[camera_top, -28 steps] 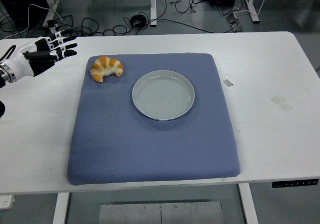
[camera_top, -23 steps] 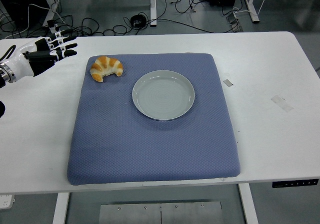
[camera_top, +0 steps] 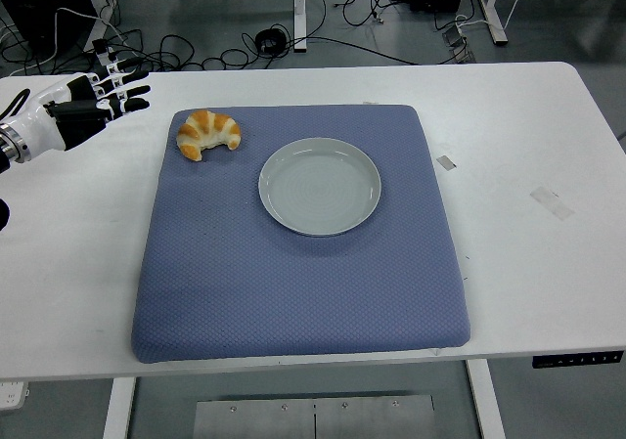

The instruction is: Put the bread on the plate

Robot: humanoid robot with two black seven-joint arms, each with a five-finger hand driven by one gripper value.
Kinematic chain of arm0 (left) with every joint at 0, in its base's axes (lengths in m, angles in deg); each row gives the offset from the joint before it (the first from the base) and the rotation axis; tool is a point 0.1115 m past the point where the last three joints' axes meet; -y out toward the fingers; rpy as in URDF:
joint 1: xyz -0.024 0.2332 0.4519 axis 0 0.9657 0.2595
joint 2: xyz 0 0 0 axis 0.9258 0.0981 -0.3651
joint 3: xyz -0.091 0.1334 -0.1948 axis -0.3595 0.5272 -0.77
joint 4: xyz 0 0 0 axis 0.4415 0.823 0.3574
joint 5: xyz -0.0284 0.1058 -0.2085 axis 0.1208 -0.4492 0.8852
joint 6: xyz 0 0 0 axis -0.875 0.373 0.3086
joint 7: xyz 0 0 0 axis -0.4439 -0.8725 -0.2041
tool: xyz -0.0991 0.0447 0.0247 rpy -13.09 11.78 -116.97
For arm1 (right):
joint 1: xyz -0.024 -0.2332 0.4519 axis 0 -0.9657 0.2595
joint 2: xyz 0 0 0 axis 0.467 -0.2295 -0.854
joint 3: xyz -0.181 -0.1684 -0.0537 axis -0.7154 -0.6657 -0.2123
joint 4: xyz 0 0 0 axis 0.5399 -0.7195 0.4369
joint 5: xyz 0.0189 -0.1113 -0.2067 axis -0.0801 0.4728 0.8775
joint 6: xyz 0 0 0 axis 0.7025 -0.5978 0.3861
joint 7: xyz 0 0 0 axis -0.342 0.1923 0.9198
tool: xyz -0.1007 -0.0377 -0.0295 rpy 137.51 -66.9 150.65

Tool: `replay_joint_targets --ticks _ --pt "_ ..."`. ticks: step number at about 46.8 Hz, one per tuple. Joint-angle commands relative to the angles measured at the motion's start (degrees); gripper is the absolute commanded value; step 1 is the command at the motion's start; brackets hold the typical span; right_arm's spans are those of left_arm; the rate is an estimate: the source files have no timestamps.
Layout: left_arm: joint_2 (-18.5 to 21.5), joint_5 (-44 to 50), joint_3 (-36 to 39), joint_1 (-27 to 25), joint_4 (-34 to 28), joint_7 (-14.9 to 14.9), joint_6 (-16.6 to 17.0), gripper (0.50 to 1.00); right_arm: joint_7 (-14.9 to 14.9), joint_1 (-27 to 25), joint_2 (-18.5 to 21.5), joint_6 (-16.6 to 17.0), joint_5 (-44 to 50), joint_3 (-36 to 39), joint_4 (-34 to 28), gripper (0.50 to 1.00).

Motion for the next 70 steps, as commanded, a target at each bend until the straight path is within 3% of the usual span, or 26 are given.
replay_joint_targets --ticks 1,70 --pt "0.1 0.1 0.0 0.0 0.0 0.0 0.0 0.977 0.0 0.0 0.0 0.0 0.0 0.0 0.0 1.000" --pt "0.4 0.1 0.0 0.0 0.0 0.0 -0.2 0.977 0.0 0.0 0.0 0.0 0.0 -0.1 0.0 1.000"
